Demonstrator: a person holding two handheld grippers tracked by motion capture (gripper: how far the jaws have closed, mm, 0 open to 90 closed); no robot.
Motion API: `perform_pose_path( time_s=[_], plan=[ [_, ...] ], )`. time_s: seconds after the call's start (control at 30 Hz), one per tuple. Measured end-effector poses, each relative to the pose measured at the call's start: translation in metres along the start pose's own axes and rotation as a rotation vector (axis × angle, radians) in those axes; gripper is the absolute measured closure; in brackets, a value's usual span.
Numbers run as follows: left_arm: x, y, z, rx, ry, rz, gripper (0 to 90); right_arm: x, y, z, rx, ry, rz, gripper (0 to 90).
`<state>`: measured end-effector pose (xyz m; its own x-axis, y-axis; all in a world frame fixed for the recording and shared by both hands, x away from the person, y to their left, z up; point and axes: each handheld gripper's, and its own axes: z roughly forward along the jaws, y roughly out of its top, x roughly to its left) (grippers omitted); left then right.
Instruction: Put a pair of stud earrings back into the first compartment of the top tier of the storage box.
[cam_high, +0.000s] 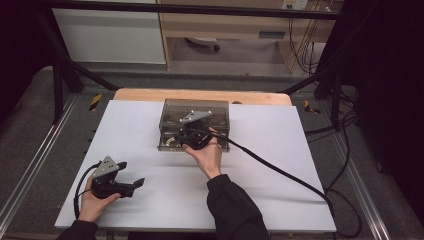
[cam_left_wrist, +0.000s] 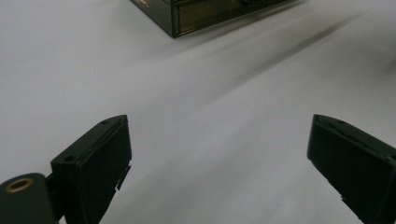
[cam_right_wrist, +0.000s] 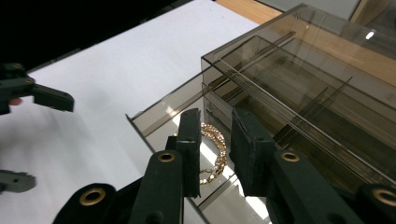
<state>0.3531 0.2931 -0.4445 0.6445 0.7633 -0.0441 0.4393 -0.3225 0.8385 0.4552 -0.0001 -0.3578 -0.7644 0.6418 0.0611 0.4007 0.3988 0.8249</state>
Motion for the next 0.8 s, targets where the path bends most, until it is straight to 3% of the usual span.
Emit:
perform_pose_path(
  time_s=[0.17, 0.43, 0.8],
  plan=[
    [0.000, 0.000, 0.000, 0.001, 0.000, 0.000, 6.2, -0.003, 0.000, -0.016, -0.011, 0.003, 0.017, 61.7],
    [0.000, 0.000, 0.000, 0.002, 0.001, -0.001, 6.2, -0.014, -0.008, -0.047, -0.045, -0.010, 0.033, 36.6],
    [-0.001, 0.000, 0.001, 0.006, 0.003, 0.001, 6.2, -0.034, -0.041, -0.088, -0.088, -0.060, 0.063, 11.4]
  ],
)
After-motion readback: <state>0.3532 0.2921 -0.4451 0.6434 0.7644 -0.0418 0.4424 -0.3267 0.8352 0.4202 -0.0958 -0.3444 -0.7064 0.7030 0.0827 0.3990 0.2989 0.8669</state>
